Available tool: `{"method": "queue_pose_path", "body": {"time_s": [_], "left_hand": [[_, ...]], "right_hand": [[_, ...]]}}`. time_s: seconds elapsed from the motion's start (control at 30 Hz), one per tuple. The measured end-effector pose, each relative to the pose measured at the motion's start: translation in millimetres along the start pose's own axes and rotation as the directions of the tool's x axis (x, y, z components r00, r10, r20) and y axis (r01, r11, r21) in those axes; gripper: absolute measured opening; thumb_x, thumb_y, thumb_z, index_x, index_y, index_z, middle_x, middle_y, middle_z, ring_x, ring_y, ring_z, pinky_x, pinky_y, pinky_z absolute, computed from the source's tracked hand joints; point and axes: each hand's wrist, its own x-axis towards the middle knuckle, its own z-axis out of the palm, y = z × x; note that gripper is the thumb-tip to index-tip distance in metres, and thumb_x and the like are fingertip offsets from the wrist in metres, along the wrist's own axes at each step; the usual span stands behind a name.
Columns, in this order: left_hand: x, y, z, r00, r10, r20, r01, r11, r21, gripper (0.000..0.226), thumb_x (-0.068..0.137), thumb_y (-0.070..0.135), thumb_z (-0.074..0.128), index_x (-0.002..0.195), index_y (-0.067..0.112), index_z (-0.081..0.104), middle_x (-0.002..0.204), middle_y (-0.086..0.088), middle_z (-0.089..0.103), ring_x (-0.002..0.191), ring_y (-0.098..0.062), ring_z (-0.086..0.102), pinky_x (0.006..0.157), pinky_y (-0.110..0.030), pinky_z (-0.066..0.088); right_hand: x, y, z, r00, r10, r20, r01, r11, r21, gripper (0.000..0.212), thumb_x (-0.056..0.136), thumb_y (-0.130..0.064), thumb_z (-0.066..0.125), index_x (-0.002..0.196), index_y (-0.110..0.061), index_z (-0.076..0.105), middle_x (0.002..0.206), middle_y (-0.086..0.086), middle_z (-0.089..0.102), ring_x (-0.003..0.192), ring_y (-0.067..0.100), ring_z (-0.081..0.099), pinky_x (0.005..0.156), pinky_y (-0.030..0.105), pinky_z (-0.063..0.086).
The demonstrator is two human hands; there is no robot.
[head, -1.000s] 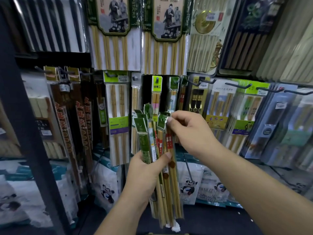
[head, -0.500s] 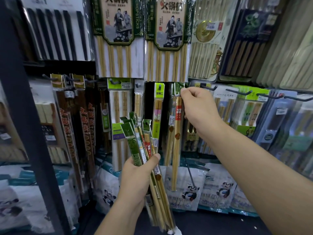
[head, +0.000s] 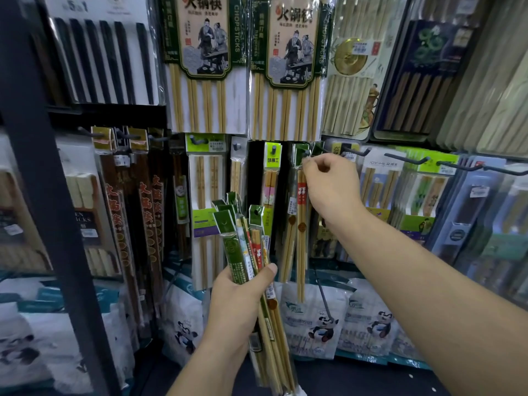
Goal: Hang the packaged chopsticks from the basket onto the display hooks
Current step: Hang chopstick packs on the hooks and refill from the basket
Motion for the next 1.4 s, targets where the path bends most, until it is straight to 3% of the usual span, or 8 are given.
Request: {"method": "queue_pose_path", "body": {"time_s": [0.07,0.27,0.7,0.8,0.9,0.97,1.23,1.4], "left_hand": [[-1,0,0,1.0,0.002,0.002,-0.002,1.0,0.01,0.018,0.083,0.027,0.086,0.095,0.024,0.074,0.083,0.015,0.079,0.07,0.0,0.072,0.067,-0.026,0.047],[-2,0,3,1.0,0.021,0.012,-0.021,1.0,0.007,0.016,0.084,0.024,0.085,0.089,0.026,0.07,0.077,0.021,0.076,0.067,0.005,0.069,0.065,-0.025,0.045],[-1,0,0,1.0,0.014,-0.016,-0.014,0.999,0.029,0.018,0.082,0.027,0.087,0.095,0.026,0.074,0.083,0.016,0.078,0.072,0.0,0.072,0.068,-0.027,0.048],[-1,1,-1,1.0,0.018,-0.011,-0.018,0.999,0.03,0.019,0.082,0.025,0.086,0.096,0.024,0.074,0.084,0.013,0.079,0.073,-0.002,0.073,0.069,-0.028,0.049],[-1,2,1,1.0,0.026,0.016,-0.026,0.999,0.035,0.015,0.083,0.021,0.085,0.096,0.022,0.077,0.088,0.006,0.08,0.078,-0.009,0.075,0.072,-0.03,0.052],[-2,3,2,0.998,0.043,0.042,-0.044,0.999,0.025,0.011,0.084,0.018,0.084,0.093,0.023,0.079,0.089,0.004,0.081,0.08,-0.01,0.076,0.069,-0.026,0.053],[-4,4,4,0.996,0.031,0.083,-0.031,1.0,-0.001,0.016,0.082,0.019,0.085,0.097,0.022,0.079,0.093,0.0,0.081,0.085,-0.015,0.077,0.075,-0.032,0.056],[0,1,1,1.0,-0.01,0.017,0.011,0.999,-0.048,0.015,0.078,0.026,0.088,0.09,0.022,0.08,0.093,0.0,0.081,0.085,-0.014,0.077,0.083,-0.039,0.054]], "right_hand": [[0,4,4,0.999,-0.02,-0.038,0.019,1.0,-0.017,0.027,0.102,-0.033,0.059,0.082,-0.016,0.067,0.067,-0.01,0.061,0.059,-0.01,0.055,0.054,0.007,0.038],[4,11,14,0.996,-0.008,-0.091,0.009,1.0,0.013,0.025,0.101,-0.031,0.061,0.078,-0.023,0.064,0.069,-0.01,0.06,0.06,-0.018,0.053,0.051,0.003,0.037],[-14,18,14,0.982,0.156,-0.11,-0.144,0.983,0.111,0.027,0.099,-0.04,0.062,0.083,-0.019,0.057,0.076,-0.006,0.056,0.07,0.005,0.053,0.061,0.022,0.036],[-40,16,3,0.979,0.18,0.091,-0.185,0.982,0.045,0.026,0.097,-0.039,0.064,0.084,-0.017,0.065,0.078,0.003,0.066,0.063,-0.001,0.06,0.063,0.02,0.039],[-65,11,-4,0.882,0.163,0.442,-0.152,0.987,-0.059,0.021,0.096,-0.042,0.065,0.087,-0.024,0.074,0.086,0.001,0.074,0.067,0.001,0.065,0.065,0.022,0.047],[-74,11,-7,0.837,0.112,0.535,-0.091,0.994,-0.065,0.015,0.096,-0.035,0.068,0.088,-0.025,0.075,0.079,0.0,0.071,0.063,0.003,0.063,0.061,0.017,0.047],[-77,16,-8,0.816,0.055,0.575,-0.051,0.998,-0.024,0.007,0.098,-0.024,0.066,0.097,-0.022,0.073,0.074,-0.003,0.062,0.063,0.002,0.054,0.059,0.014,0.042],[-63,8,-12,0.91,0.02,0.415,-0.054,0.996,0.072,0.02,0.099,-0.022,0.063,0.083,-0.026,0.074,0.065,-0.013,0.065,0.06,-0.002,0.058,0.054,0.01,0.045]]}}
